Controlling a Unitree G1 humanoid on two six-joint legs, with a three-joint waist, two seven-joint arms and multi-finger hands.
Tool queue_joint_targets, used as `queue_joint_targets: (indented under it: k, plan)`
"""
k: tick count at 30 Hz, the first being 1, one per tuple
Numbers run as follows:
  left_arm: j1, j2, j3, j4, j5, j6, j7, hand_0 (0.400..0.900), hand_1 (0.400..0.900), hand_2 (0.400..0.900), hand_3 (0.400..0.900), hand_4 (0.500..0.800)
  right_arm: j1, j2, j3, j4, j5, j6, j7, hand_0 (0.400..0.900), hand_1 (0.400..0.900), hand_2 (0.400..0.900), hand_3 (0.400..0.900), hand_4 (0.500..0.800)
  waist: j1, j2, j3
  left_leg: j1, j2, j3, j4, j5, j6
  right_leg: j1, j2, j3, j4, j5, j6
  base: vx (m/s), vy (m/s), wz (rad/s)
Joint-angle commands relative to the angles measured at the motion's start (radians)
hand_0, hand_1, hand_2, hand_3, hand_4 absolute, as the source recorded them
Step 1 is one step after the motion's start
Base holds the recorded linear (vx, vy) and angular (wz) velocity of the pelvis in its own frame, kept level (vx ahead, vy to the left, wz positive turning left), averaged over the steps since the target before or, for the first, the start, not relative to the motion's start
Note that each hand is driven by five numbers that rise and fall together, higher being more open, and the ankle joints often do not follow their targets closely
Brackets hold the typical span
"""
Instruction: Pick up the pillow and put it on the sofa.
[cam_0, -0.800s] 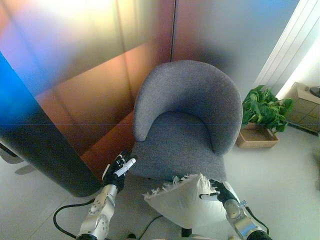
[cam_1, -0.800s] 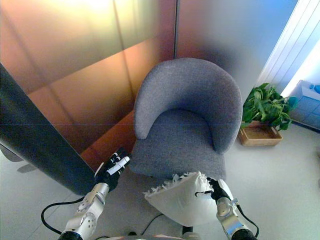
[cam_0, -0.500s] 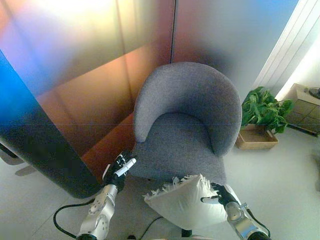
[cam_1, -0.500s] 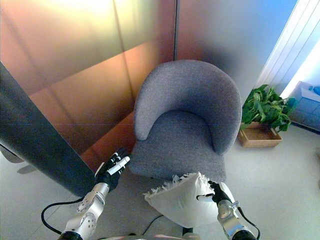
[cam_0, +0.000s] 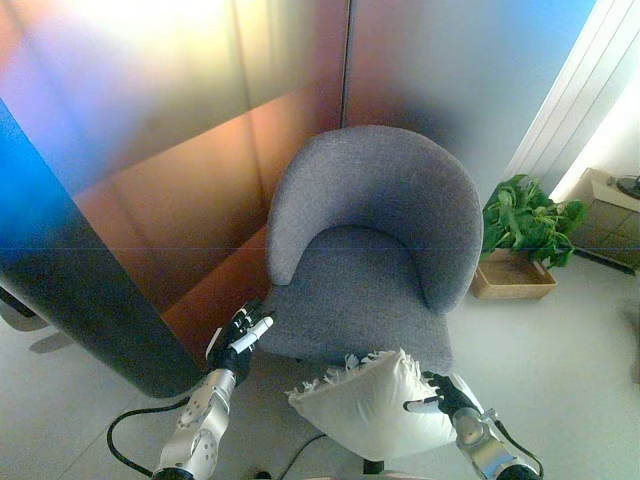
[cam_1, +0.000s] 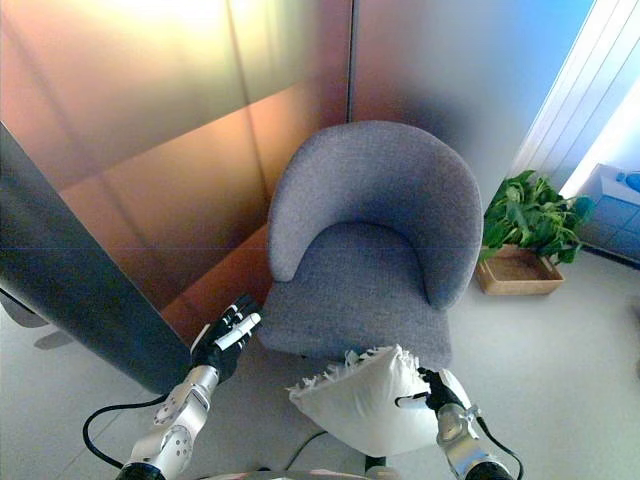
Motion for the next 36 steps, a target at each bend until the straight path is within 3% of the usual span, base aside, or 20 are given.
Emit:
queue_joint_targets:
  k: [1,12,22,36]
  plan:
    - [-0.072,0.027,0.041,-0.064,0.021,-0.099,-0.042,0.900,0.900,0.900,0.900,0.800,-0.115,-0.075,0.008,0.007,-0.050,-0.022,-0.038,0.900,0.900,0.900,0.900,0.800,0.025,0.009,0.009,-0.024,0.013,-0.038,0.008,0.001,-0.002,0.108,-0.064,0.013,0.015,-0.070,0.101,0.04,-0.006,-0.02]
    - [-0.136,0.050,0.004,-0.080,-0.001,-0.114,-0.025,0.900,0.900,0.900,0.900,0.800,-0.243,-0.109,0.045,0.141,-0.016,-0.039,-0.074,0.900,0.900,0.900,0.900,0.800,0.046,0.028,0.100,-0.073,-0.001,-0.050,0.053,-0.019,0.005,0.052,-0.085,0.038,0.034,-0.061,0.109,-0.04,0.000,0.01]
    - [-0.321,0.072,-0.041,-0.074,-0.048,-0.194,0.010,0.900,0.900,0.900,0.900,0.800,-0.516,-0.133,0.097,0.305,0.059,-0.015,-0.125,0.900,0.900,0.900,0.900,0.800,0.051,0.054,0.268,-0.194,-0.009,-0.062,0.086,-0.001,0.004,-0.063,-0.099,0.060,0.056,-0.037,0.119,-0.19,-0.004,0.03]
    - [-0.391,0.109,-0.067,-0.119,-0.073,-0.213,0.016,0.900,0.900,0.900,0.900,0.800,-0.668,-0.172,0.106,0.384,0.072,0.013,-0.125,0.900,0.900,0.900,0.900,0.800,0.074,0.060,0.354,-0.291,-0.023,-0.078,0.132,0.003,0.002,-0.120,-0.089,0.054,0.043,-0.013,0.111,-0.06,-0.030,0.02]
